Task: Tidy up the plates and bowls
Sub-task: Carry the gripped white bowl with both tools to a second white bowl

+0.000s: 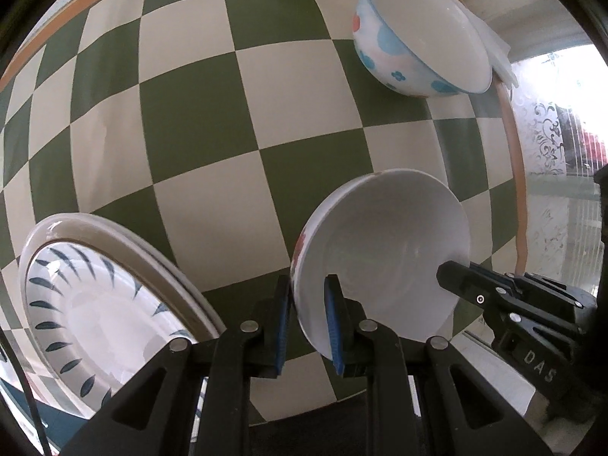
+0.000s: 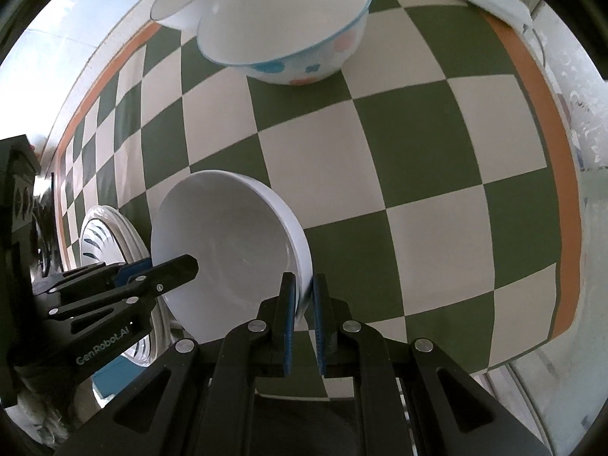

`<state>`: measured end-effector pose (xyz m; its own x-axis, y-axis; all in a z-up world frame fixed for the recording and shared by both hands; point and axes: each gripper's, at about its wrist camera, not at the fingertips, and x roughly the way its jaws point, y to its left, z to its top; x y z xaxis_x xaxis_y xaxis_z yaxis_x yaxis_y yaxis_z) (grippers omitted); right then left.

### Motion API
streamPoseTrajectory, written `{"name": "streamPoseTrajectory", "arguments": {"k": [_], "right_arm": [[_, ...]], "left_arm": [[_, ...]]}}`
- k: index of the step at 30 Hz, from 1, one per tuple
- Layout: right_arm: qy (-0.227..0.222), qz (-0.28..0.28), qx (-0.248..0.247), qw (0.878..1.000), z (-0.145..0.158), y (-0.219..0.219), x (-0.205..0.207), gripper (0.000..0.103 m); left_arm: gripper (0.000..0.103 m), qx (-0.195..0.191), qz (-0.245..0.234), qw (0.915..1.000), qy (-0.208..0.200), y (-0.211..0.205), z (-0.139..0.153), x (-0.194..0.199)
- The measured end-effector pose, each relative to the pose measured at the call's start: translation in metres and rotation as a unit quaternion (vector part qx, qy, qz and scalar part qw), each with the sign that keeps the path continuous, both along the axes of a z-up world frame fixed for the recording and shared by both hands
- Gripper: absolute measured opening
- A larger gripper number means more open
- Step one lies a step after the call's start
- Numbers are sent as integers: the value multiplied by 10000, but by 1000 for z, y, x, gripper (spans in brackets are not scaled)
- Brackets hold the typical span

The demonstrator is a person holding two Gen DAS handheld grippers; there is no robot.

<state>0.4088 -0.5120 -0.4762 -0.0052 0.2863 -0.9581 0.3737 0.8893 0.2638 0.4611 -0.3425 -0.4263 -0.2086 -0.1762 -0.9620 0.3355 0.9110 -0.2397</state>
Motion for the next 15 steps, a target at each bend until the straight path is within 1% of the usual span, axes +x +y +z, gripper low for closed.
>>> {"name": "streamPoseTrajectory", "arguments": {"k": [3, 4, 6, 7, 8, 9, 11, 12, 15], "right_arm": [[31, -159, 251, 9996, 4, -7, 2, 13], [-3, -187, 287, 9994, 7, -9, 1, 13], [-185, -357, 376, 9985, 23, -20, 1, 15], [-244, -410, 389, 9981, 27, -23, 1, 20], [-346, -505, 380, 9974, 36, -30, 2, 25], [-402, -576, 379, 9968, 41, -35, 4, 33], [-586, -734, 441, 9946, 50, -48, 12, 42], [-659, -796, 477, 9935, 53, -54, 16, 45], [-848, -1005, 579, 9896, 55, -73, 32, 45]], "left_arm": [[16, -9, 69, 9999, -119, 6, 18, 0], [16, -55, 88, 9997, -240, 8, 29, 2], [17, -120, 47, 9989, -452, 10, 47, 5], [19, -121, -9, 9982, -591, 9, 57, 10], [24, -108, -33, 9977, -666, 8, 63, 14], [26, -143, -9, 9970, -756, 4, 69, 22], [28, -234, 79, 9962, -841, -1, 74, 37], [28, -282, 139, 9958, -856, -7, 74, 49], [28, -344, 258, 9955, -838, -19, 67, 78]]}}
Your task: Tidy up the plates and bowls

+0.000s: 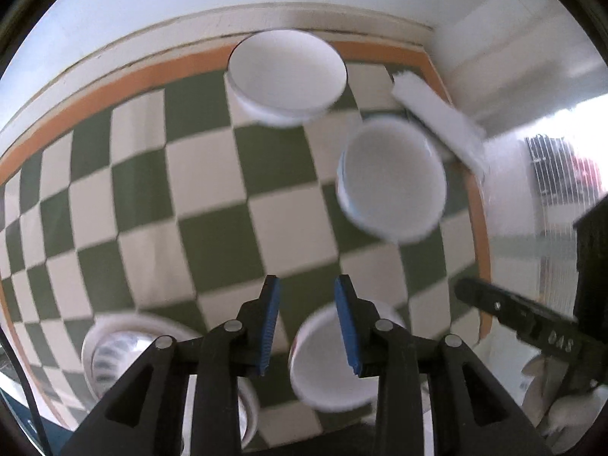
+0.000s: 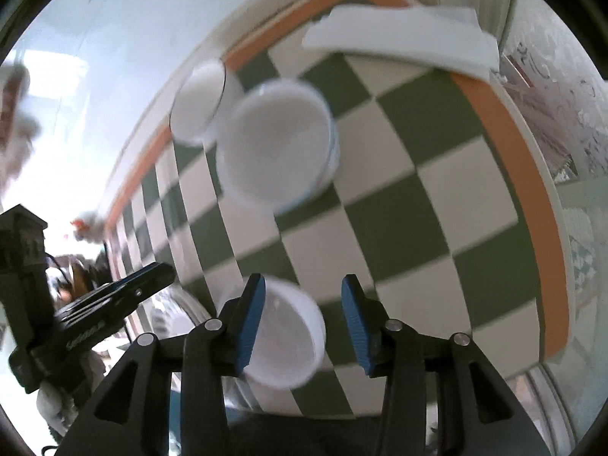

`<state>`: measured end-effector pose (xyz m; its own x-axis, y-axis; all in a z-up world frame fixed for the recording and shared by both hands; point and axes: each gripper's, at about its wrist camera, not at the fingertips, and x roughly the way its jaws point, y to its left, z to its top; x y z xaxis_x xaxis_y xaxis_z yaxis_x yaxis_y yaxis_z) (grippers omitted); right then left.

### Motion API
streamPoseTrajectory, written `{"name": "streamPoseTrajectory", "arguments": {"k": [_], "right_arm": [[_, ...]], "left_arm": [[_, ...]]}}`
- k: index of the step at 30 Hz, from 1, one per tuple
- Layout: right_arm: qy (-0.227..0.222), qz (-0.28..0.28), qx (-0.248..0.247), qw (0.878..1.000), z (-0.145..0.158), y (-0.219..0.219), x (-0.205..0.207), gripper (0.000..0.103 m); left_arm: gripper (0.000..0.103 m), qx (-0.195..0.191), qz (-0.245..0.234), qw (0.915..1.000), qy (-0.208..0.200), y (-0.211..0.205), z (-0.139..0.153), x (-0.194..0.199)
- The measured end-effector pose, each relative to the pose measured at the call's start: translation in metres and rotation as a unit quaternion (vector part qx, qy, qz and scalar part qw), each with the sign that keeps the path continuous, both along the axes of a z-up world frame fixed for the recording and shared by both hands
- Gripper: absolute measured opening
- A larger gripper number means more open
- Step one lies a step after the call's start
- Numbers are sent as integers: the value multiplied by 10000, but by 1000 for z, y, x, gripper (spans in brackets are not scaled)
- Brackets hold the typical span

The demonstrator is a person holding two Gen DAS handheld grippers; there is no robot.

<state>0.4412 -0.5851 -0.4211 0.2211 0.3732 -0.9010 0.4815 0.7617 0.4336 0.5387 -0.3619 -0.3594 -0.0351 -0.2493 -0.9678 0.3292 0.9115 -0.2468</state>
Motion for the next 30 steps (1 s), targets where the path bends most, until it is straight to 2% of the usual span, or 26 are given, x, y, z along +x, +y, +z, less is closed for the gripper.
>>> {"name": "streamPoseTrajectory", "arguments": {"k": [8, 11, 14, 15, 17, 18, 20, 30], "right_arm": [[74, -197, -143, 9997, -23, -37, 49, 45], [203, -149, -202, 9995, -36, -44, 67, 45], [303, -41, -269, 9992, -48, -47, 78, 45], [323, 29, -275, 9991, -53, -46, 81, 42], [358, 131, -303, 9988, -59, -44, 88, 29], [417, 216, -332, 9983, -63, -42, 91, 18], [435, 263, -312, 9982, -68, -40, 95, 11], [426, 379, -496, 9971, -60, -34, 97, 10]], "left_arm": [[28, 42, -31, 9993, 377, -50, -37, 56], [28, 237, -142, 9985, 481, -64, -55, 64], [26, 277, -173, 9980, 542, -69, -70, 66], [24, 272, -201, 9980, 525, -71, -72, 66], [15, 296, -270, 9979, 517, -73, -75, 64], [15, 313, -302, 9977, 513, -75, -77, 63], [15, 291, -335, 9977, 509, -77, -79, 61], [14, 268, -364, 9984, 329, -84, -65, 56]]}}
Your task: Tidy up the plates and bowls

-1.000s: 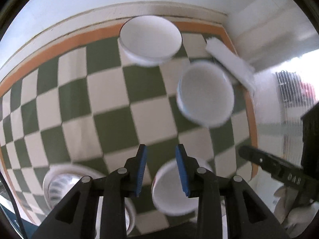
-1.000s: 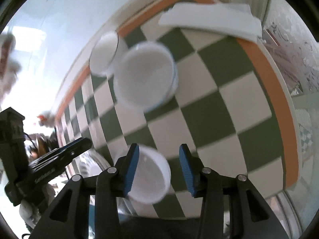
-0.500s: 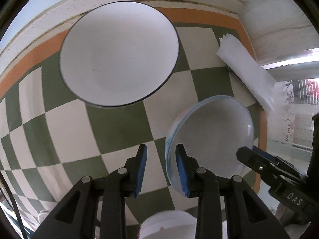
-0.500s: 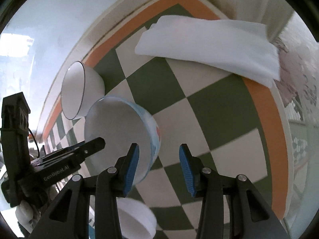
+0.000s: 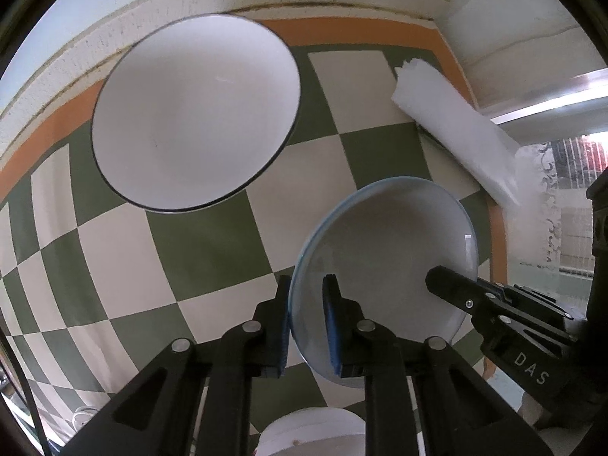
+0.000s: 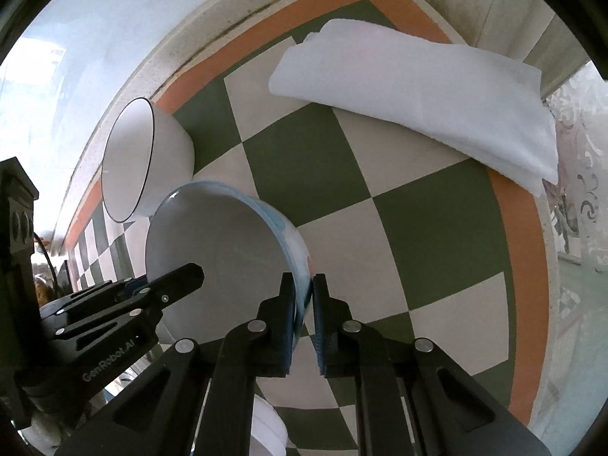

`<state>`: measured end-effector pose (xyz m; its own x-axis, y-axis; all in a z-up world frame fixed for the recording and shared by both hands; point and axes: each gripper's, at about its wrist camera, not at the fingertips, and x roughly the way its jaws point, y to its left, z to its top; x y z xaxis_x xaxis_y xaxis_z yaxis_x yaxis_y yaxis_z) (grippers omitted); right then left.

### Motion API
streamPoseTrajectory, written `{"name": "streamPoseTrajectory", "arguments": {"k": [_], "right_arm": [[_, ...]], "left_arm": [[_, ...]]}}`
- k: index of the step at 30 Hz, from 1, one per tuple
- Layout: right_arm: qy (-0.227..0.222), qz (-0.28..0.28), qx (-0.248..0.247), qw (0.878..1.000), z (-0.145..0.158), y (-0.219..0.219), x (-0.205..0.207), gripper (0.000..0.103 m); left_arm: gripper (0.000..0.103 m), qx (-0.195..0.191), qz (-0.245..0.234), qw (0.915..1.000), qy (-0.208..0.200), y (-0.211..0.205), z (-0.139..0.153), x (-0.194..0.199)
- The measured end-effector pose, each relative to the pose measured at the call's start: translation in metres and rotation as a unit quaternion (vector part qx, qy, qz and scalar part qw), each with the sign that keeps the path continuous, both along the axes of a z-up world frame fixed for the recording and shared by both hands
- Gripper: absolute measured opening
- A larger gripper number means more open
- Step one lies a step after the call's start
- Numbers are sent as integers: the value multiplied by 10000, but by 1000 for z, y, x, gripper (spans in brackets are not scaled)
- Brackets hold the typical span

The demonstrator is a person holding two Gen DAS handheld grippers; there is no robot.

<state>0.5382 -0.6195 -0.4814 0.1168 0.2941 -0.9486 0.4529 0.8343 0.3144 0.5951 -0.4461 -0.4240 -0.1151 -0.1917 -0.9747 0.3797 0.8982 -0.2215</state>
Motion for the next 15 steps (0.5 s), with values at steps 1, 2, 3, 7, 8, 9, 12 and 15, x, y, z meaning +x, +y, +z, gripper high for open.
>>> {"name": "streamPoseTrajectory", "arguments": {"k": [1, 2, 3, 7, 8, 9, 12, 15], "right_arm": [[-16, 3, 1, 10000, 1, 0, -2, 10], [-43, 7, -13, 10000, 6, 0, -5, 10], [-59, 12, -22, 10000, 9, 0, -7, 10], [-153, 14, -20, 9999, 28, 4, -18, 10], [-177, 12, -12, 9998, 33, 5, -22, 10], [-209, 14, -6, 9998, 39, 8, -27, 10], [-285, 56, -56, 9996, 57, 17, -43, 10], [-324, 79, -65, 9994, 72, 29, -59, 10]], "left_arm": [[14, -11, -8, 10000, -32, -1, 4, -2], [14, -32, -17, 10000, -57, 2, 8, -4], [14, -53, -26, 9999, -89, 3, 13, -7], [14, -139, -5, 9997, -185, 11, 35, -18], [14, -147, -22, 9996, -254, 14, 42, -24], [14, -158, -33, 9994, -305, 17, 48, -30], [14, -209, -49, 9991, -362, 24, 66, -43], [14, -260, -29, 9990, -368, 34, 74, -58]]}}
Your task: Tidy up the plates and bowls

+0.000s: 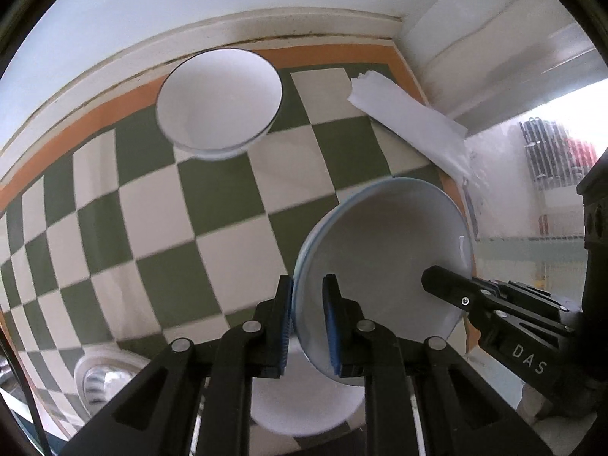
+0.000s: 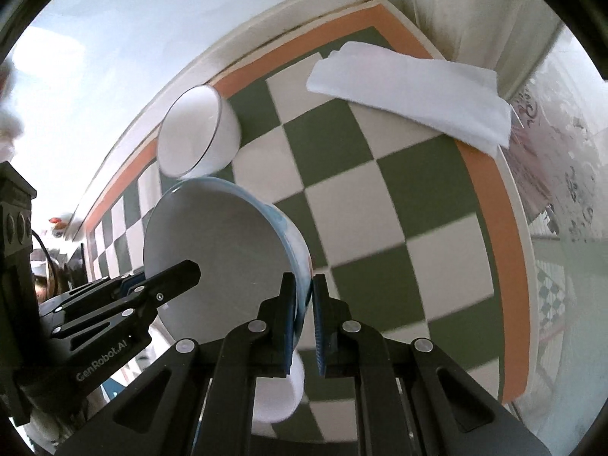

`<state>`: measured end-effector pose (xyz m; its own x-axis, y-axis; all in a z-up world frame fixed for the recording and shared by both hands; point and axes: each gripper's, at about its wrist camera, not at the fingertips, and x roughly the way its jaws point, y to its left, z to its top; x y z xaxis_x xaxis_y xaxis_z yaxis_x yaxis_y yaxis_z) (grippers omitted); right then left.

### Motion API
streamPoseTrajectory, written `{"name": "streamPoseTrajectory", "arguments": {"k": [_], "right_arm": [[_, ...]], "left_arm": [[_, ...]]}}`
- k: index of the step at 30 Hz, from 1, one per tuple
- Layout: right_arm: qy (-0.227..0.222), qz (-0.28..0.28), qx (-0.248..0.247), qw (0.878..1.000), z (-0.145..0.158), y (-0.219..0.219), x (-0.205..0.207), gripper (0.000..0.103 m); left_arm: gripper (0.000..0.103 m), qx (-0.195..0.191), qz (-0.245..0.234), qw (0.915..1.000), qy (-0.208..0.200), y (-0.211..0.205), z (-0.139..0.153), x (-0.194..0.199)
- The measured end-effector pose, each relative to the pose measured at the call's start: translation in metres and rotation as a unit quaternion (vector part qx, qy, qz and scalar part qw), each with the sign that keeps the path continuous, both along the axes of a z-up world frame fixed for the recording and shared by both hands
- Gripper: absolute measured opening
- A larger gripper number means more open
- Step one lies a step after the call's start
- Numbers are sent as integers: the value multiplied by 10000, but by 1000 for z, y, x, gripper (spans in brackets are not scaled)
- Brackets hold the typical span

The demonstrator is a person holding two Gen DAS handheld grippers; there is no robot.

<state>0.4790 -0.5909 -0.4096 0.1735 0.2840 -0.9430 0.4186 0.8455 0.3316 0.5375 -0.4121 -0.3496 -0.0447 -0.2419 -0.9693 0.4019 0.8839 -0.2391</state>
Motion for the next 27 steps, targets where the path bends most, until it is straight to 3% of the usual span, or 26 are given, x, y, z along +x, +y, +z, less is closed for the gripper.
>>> {"name": "streamPoseTrajectory", "arguments": {"k": [7, 13, 27], "right_arm": [[57, 153, 86, 9998, 12, 33, -48, 10], [171, 271, 206, 9993, 3, 56, -74, 10], [513, 419, 265, 9975, -37, 74, -77, 10]], "left_arm": [[14, 120, 64, 9999, 28, 29, 9, -39], [14, 165, 152, 9996, 192, 50, 0, -61], [14, 574, -4, 9972, 472, 55, -34, -76]]}}
